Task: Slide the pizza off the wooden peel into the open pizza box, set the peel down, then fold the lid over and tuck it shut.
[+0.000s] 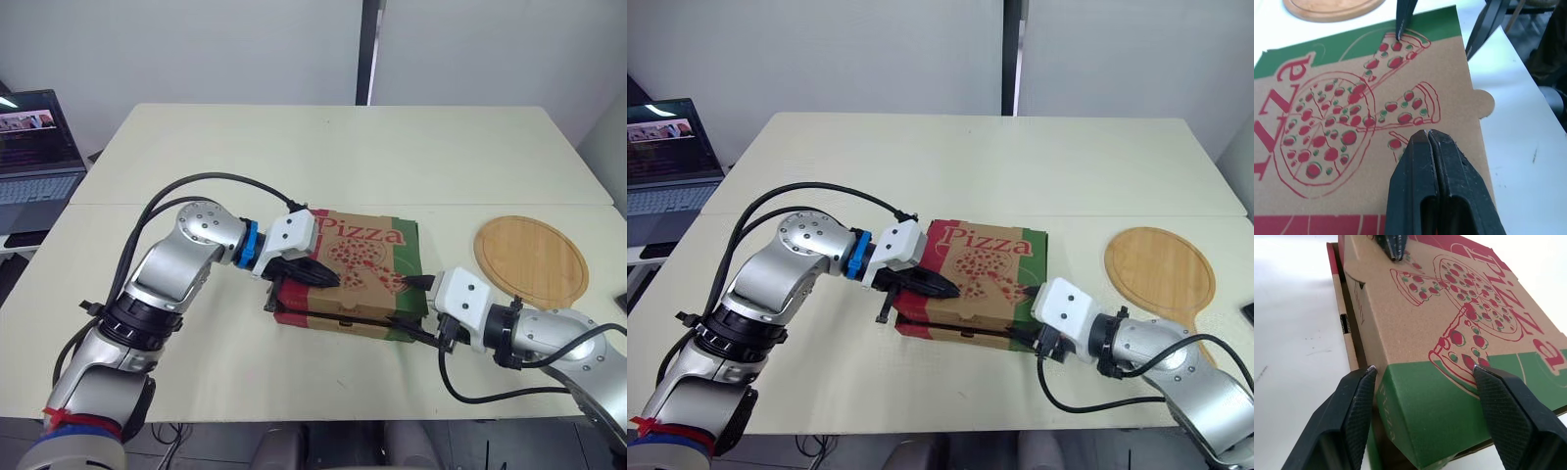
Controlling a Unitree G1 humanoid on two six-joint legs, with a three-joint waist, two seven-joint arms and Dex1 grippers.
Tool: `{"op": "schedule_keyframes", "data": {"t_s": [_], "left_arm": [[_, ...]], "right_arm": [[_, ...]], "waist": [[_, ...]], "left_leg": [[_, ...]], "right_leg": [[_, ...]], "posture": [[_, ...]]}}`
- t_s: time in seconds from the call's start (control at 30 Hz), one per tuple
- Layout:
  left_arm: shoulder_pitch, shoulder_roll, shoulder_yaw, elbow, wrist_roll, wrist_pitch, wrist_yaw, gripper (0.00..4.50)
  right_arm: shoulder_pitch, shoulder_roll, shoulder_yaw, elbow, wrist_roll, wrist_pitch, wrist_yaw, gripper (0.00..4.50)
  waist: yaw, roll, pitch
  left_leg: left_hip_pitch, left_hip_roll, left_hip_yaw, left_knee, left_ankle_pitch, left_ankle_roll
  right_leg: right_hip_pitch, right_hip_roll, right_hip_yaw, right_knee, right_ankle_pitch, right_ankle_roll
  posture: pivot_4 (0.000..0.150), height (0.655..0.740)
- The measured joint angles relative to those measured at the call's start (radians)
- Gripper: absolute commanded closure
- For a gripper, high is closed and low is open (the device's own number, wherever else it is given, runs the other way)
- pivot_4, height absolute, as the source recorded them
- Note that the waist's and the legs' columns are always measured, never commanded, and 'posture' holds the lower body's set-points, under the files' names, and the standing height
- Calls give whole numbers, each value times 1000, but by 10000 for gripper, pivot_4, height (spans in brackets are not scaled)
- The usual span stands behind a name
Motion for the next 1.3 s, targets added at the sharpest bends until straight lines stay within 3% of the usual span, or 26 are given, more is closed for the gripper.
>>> {"op": "schedule_keyframes", "data": {"t_s": [0.2, 0.37, 0.47, 0.67, 0.73, 0.93, 1.3], "left_arm": [[8, 2, -4, 2, 12, -28, 3, 45000], [8, 0, -6, 5, 16, -36, 11, 45000], [8, 1, -6, 6, 19, -40, 15, 45000], [7, 0, -6, 9, 20, -39, 16, 45000], [7, 0, -6, 10, 20, -39, 16, 45000], [6, -1, -6, 12, 20, -34, 20, 45000], [8, -1, -6, 14, 22, -21, 38, 45000]], "right_arm": [[97, 15, -131, -34, 63, 23, 8, 11352], [195, 36, -378, -25, 215, 79, 50, 11352], [252, 18, -415, 45, 174, 46, 69, 20192], [229, 15, -242, 121, 31, -72, 72, 40288], [197, 32, -193, 139, 9, -95, 72, 44511], [123, 74, -145, 156, 24, -101, 84, 44511], [130, 125, -151, 154, 153, 27, 71, 44511]], "waist": [[1, 0, 0], [3, 0, 0], [2, 0, 0], [-2, 0, -1], [-2, 0, -1], [-1, 0, -1], [-2, 0, -1]], "left_leg": [[1, 0, 0, 0, 0, 0], [2, 0, 1, 0, 0, 1], [3, 0, 1, 0, 0, 1], [3, 0, 1, 0, 0, 0], [3, 0, 1, 0, 0, 0], [3, 0, 1, 0, 0, 0], [3, 0, 0, 0, 0, 0]], "right_leg": [[1, 0, 0, 0, 0, 0], [2, 0, 0, 0, 0, 0], [3, 0, 1, 0, 0, 0], [3, 0, 1, 0, 0, 0], [2, 0, 1, 0, 0, 0], [2, 0, 1, 0, 0, 0], [2, 1, 1, 1, 0, 0]], "posture": [[1500, 7400], [1500, 7400], [1500, 7400], [1500, 7400], [1500, 7400], [1500, 7400], [1500, 7400]]}}
